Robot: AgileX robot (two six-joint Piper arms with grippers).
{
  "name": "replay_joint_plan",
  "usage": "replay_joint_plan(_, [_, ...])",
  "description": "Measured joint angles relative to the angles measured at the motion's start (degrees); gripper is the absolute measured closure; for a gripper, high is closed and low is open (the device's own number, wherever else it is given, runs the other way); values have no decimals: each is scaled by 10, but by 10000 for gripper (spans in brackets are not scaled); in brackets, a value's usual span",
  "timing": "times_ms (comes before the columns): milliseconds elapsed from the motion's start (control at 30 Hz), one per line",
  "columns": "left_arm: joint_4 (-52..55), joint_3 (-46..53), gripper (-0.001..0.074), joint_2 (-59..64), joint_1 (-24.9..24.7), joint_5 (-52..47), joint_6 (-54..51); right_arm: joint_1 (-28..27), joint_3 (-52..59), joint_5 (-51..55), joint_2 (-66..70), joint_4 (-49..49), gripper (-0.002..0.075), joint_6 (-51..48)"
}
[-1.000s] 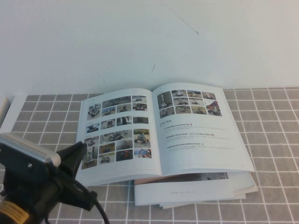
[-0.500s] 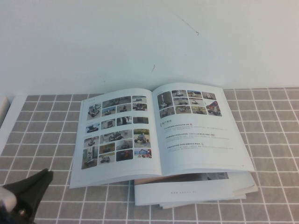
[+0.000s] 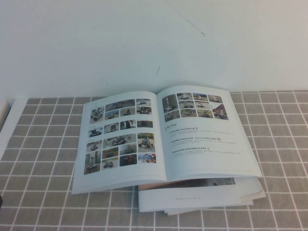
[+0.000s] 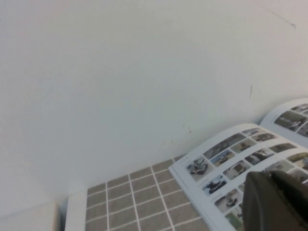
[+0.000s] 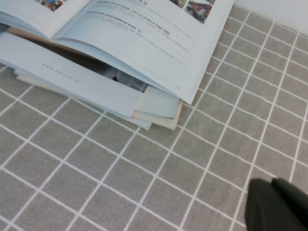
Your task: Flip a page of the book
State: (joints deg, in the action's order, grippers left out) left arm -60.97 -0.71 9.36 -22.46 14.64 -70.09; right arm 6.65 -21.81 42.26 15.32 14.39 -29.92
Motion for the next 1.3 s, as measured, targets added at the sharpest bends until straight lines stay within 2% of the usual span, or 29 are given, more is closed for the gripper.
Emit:
replay_joint_plan(233, [-61,19,738,0,0,71,4,0,0,0,0,0,727,0])
replay_joint_plan(367, [-50,19,738,0,0,89,36,0,1,0,0,0,727,0])
replay_joint_plan(533, [101,19,738,0,5,94,151,0,1,0,0,0,727,0])
replay_joint_plan(667, [277,19,738,0,60,87,302,0,1,0,0,1,727,0])
replay_joint_plan(767, [362,19,738,-15,118,35,402,0,1,0,0,2,727,0])
replay_joint_plan(1033, [456,19,738,-98,235,-213,553,0,1,0,0,2,727,0])
replay_joint_plan(1133, [517,19,738,-98,255,-302,620,0,1,0,0,2,727,0])
replay_joint_plan(1300, [587,19,738,-100,242,-319,695,0,1,0,0,2,727,0])
